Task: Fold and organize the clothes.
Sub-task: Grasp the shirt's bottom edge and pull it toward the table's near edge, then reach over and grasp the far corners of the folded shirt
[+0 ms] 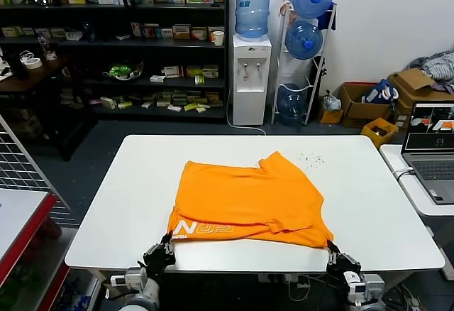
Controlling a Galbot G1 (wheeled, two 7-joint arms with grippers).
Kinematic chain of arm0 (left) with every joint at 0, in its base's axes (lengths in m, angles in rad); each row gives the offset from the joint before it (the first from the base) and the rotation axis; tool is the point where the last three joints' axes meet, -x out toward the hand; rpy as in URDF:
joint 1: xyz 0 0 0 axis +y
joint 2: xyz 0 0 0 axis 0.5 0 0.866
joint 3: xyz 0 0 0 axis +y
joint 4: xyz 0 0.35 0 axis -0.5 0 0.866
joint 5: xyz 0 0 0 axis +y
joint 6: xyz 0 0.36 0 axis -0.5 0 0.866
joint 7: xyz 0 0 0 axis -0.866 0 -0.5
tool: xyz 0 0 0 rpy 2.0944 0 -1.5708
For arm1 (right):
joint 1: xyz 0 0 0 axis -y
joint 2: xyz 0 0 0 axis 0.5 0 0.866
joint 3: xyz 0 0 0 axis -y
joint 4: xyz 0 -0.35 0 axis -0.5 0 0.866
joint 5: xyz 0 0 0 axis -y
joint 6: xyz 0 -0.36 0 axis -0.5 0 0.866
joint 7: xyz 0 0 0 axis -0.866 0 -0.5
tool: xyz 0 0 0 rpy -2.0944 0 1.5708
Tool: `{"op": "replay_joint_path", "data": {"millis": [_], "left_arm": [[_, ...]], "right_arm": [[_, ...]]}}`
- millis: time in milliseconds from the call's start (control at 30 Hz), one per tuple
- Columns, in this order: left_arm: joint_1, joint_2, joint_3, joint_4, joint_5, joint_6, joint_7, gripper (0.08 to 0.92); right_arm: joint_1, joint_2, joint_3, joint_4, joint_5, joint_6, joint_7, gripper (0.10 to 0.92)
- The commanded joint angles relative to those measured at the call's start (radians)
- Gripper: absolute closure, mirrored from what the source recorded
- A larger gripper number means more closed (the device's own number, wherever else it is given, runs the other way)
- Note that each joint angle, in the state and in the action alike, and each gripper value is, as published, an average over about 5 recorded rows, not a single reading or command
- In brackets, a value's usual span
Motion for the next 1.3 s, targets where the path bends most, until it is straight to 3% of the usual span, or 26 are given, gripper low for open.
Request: {"op": "replay_joint_path", "data": {"millis": [33,467,767,867,967,1133,1300], "left_arm": [[0.175,0.068,-0.023,-0.170,-0.039,0.006,-0.038,0.899],[0.249,0.073,-0.042,-0.164,-0.038,0.001,-0.035,0.880],[0.168,0.131,-0.147,-0.277,-0.074,0.007,-0.017,0.644],[0.044,0.171,-0.150,-0.254,-0.115,0.007,-0.003,0.557],[-0.166,0.180,-0.089,-0.139,-0.165,0.011,0.010,0.470],[-0.521,0.126,0.078,0.178,-0.291,0.054,0.012,0.323],[-0.742,0.070,0.200,0.481,-0.341,0.117,0.043,0.203]], "right_arm": [[-0.182,-0.011,0.024,0.100,0.007,0.003,0.013,0.901],[-0.185,-0.011,0.032,0.072,-0.033,0.017,0.000,0.888],[-0.150,-0.124,0.158,0.204,0.001,0.034,-0.034,0.653],[-0.028,-0.197,0.150,0.217,0.080,-0.014,-0.024,0.567],[0.232,-0.242,0.050,0.134,0.150,-0.087,0.008,0.480],[0.703,-0.188,-0.208,-0.171,0.223,-0.169,0.067,0.333],[0.991,-0.062,-0.385,-0.499,0.219,-0.199,0.076,0.219]]}}
